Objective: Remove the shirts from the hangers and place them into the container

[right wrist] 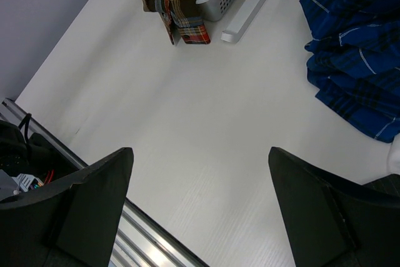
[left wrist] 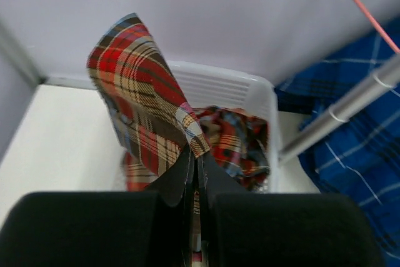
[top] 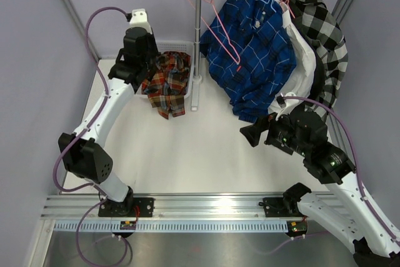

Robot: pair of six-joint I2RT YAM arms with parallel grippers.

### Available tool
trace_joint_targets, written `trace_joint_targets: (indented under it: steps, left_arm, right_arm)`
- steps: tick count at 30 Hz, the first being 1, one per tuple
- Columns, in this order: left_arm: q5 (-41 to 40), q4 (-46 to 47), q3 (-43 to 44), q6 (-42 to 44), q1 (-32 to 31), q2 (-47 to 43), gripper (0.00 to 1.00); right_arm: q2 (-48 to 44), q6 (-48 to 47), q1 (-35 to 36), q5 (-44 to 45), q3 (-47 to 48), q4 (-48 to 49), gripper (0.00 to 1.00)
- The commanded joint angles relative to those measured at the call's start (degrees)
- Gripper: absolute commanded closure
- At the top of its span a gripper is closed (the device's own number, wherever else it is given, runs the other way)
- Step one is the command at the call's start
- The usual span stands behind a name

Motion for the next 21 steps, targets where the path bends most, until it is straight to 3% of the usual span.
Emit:
trace_joint_targets:
  steps: [1, 10, 17, 21]
  left_arm:
    - [9.25, 5.82, 2.02, 0.75, -0.5, 3.12, 1.0]
    - [15.94, 8.37, -3.69, -6.63, -0.41, 11.47, 1.0]
    - [19.27, 7.94, -8.7, -20.32, 4.24, 16.82, 1.0]
    - [23.32, 4.17, -6.61, -22.11, 5.13, 21.83, 1.0]
  right_arm:
    - [0.41, -0.04, -0.24, -0.36, 0.13, 0.99, 0.01]
    - [1.64, -0.13, -0.24, 0.61, 0.13, 0.72, 0.01]
    - [2.34, -0.22, -0.24, 1.22, 0.05, 0.72, 0.0]
    - [3.13, -0.22, -0.24, 1.14, 0.05, 0.81, 0.01]
